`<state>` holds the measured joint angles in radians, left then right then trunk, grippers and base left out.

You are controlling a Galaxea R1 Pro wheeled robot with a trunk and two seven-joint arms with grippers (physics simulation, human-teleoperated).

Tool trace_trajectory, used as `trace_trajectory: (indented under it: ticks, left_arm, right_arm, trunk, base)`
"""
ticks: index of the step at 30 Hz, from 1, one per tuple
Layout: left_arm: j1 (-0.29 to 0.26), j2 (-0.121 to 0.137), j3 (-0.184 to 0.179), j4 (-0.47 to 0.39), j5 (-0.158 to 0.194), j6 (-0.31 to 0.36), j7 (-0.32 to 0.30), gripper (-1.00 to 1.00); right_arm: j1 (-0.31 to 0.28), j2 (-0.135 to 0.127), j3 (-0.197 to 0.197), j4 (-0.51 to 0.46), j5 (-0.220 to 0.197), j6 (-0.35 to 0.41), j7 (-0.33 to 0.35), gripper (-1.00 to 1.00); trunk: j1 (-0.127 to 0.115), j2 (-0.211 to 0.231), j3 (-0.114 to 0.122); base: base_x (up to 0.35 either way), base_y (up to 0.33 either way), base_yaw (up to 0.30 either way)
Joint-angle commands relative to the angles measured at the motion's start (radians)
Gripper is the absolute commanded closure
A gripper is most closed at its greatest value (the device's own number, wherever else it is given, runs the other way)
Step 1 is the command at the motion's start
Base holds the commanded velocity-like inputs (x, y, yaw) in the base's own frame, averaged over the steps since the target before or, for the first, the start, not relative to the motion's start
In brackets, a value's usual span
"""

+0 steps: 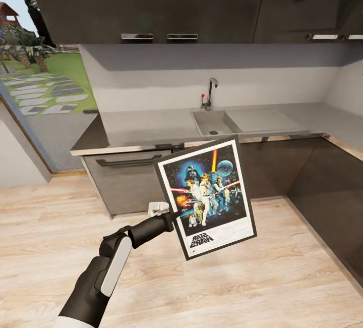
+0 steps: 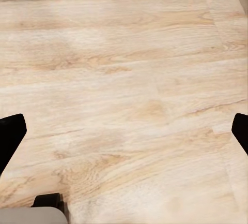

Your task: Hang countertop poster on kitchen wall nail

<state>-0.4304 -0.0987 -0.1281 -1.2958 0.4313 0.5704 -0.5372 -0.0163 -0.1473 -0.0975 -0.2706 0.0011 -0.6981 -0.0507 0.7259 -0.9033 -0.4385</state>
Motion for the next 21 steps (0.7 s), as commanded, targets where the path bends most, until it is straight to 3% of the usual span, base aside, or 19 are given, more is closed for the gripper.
trace_trajectory:
  ticks: [1,21]
  left_arm:
    - [-0.001,-0.001,0.001,0.0,0.007,0.008,0.0,1.0]
    - [0.0,0.001,0.001,-0.002,0.007,0.008,0.0,1.0]
  right_arm:
    - [-0.001,0.0,-0.001,0.001,0.0,-0.003,-0.001,-1.0]
    - [-0.001,0.0,-0.001,0.001,0.0,-0.003,-0.001,-1.0]
  trunk:
    - [0.0,-0.001,0.001]
    - [0.0,-0.001,0.033]
  base:
    - [0.0,0.0,0.0]
    - [0.0,0.0,0.0]
